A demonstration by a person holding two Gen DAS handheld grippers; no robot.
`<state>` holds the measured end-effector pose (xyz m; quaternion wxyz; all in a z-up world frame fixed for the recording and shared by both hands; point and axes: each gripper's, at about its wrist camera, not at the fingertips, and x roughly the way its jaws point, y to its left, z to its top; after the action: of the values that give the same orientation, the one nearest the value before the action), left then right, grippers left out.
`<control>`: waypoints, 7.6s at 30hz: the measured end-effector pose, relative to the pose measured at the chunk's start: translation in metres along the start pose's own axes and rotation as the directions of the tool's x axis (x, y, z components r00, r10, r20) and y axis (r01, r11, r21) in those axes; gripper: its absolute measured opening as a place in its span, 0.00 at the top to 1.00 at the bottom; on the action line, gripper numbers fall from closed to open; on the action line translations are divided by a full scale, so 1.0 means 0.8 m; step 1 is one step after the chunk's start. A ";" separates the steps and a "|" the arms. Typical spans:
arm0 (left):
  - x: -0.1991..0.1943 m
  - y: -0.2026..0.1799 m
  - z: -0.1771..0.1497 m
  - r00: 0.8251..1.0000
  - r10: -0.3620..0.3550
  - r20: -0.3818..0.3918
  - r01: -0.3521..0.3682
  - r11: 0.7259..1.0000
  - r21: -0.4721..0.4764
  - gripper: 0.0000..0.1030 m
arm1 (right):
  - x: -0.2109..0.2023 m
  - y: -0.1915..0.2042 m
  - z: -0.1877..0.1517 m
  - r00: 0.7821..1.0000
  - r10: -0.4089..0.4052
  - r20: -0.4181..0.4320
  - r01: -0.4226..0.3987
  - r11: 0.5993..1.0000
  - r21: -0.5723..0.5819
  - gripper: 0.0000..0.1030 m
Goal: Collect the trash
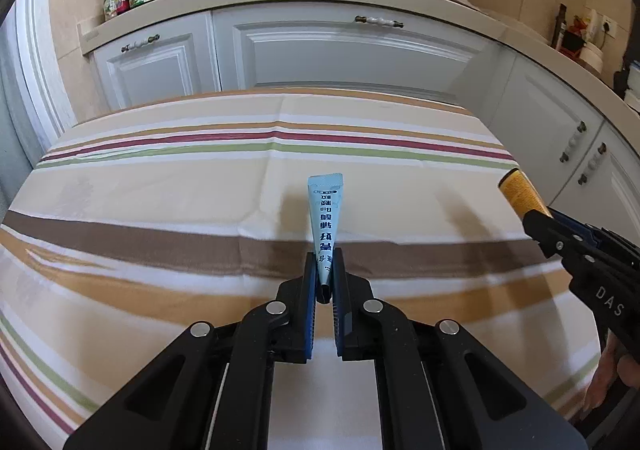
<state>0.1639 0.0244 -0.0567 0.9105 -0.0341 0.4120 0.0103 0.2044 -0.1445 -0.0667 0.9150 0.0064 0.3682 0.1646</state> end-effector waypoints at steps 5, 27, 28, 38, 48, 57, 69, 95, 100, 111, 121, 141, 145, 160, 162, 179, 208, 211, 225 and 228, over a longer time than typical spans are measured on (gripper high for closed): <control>-0.017 -0.005 -0.010 1.000 -0.013 0.012 0.013 1.000 0.003 0.92 | -0.021 0.009 -0.014 1.000 0.000 0.007 0.000 1.000 -0.008 0.76; -0.104 -0.057 -0.044 0.985 -0.101 0.142 0.089 0.992 0.091 0.92 | -0.132 -0.007 -0.056 0.989 -0.088 0.117 0.085 0.996 0.024 0.76; -0.108 -0.064 -0.045 0.982 -0.113 0.148 0.099 0.990 0.101 0.92 | -0.137 -0.012 -0.058 0.988 -0.096 0.121 0.093 0.995 0.029 0.76; -0.122 -0.131 -0.045 0.958 -0.224 0.179 0.186 0.961 0.206 0.92 | -0.185 -0.076 -0.078 0.959 -0.237 0.155 0.219 0.968 0.123 0.76; -0.121 -0.198 -0.043 0.931 -0.322 0.171 0.262 0.917 0.300 0.92 | -0.209 -0.135 -0.092 0.927 -0.342 0.150 0.310 0.929 0.205 0.76; -0.098 -0.234 -0.036 0.927 -0.345 0.149 0.282 0.901 0.329 0.92 | -0.201 -0.157 -0.093 0.915 -0.378 0.140 0.344 0.913 0.220 0.76; -0.073 -0.263 -0.022 0.926 -0.349 0.144 0.286 0.898 0.336 0.92 | -0.186 -0.195 -0.080 0.907 -0.396 0.142 0.351 0.899 0.263 0.76; -0.078 -0.274 -0.010 0.920 -0.343 0.188 0.269 0.904 0.331 0.34 | -0.199 -0.214 -0.083 0.878 -0.451 0.159 0.387 0.866 0.316 0.41; -0.092 -0.265 -0.012 0.915 -0.346 0.209 0.269 0.907 0.324 0.29 | -0.207 -0.205 -0.086 0.877 -0.453 0.161 0.390 0.866 0.312 0.36; -0.133 -0.240 -0.021 0.901 -0.344 0.264 0.257 0.914 0.313 0.22 | -0.248 -0.168 -0.089 0.855 -0.472 0.213 0.403 0.864 0.301 0.24; -0.173 -0.223 -0.036 0.884 -0.352 0.308 0.255 0.915 0.314 0.19 | -0.284 -0.134 -0.095 0.824 -0.502 0.263 0.433 0.857 0.281 0.13; -0.204 -0.191 -0.051 0.871 -0.340 0.354 0.248 0.928 0.280 0.19 | -0.325 -0.096 -0.105 0.792 -0.520 0.319 0.455 0.852 0.259 0.11; -0.203 -0.188 -0.051 0.875 -0.335 0.349 0.249 0.930 0.269 0.19 | -0.328 -0.095 -0.106 0.789 -0.522 0.322 0.456 0.851 0.261 0.11; -0.201 -0.183 -0.053 0.880 -0.328 0.343 0.246 0.933 0.262 0.19 | -0.326 -0.096 -0.104 0.790 -0.522 0.322 0.456 0.851 0.260 0.11; -0.201 -0.183 -0.053 0.880 -0.328 0.343 0.246 0.933 0.261 0.18 | -0.326 -0.096 -0.104 0.790 -0.522 0.322 0.456 0.851 0.260 0.11; -0.201 -0.180 -0.054 0.882 -0.325 0.342 0.245 0.935 0.256 0.18 | -0.323 -0.095 -0.105 0.791 -0.522 0.319 0.458 0.851 0.258 0.11; -0.202 -0.175 -0.055 0.881 -0.313 0.354 0.239 0.941 0.239 0.18 | -0.319 -0.094 -0.105 0.792 -0.520 0.319 0.457 0.852 0.255 0.11; -0.202 -0.174 -0.056 0.882 -0.313 0.354 0.238 0.941 0.239 0.18 | -0.319 -0.094 -0.105 0.792 -0.520 0.319 0.457 0.852 0.255 0.11; -0.198 -0.173 -0.057 0.891 -0.302 0.339 0.228 0.943 0.241 0.18 | -0.315 -0.090 -0.103 0.797 -0.514 0.319 0.454 0.856 0.246 0.11; -0.196 -0.176 -0.059 0.895 -0.301 0.331 0.224 0.942 0.252 0.17 | -0.315 -0.089 -0.104 0.796 -0.514 0.318 0.455 0.856 0.246 0.11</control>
<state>0.0315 -0.1179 0.0378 0.9624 0.0079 0.2263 -0.1499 -0.0008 -0.2982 0.0330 0.9758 0.0147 0.1887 -0.1094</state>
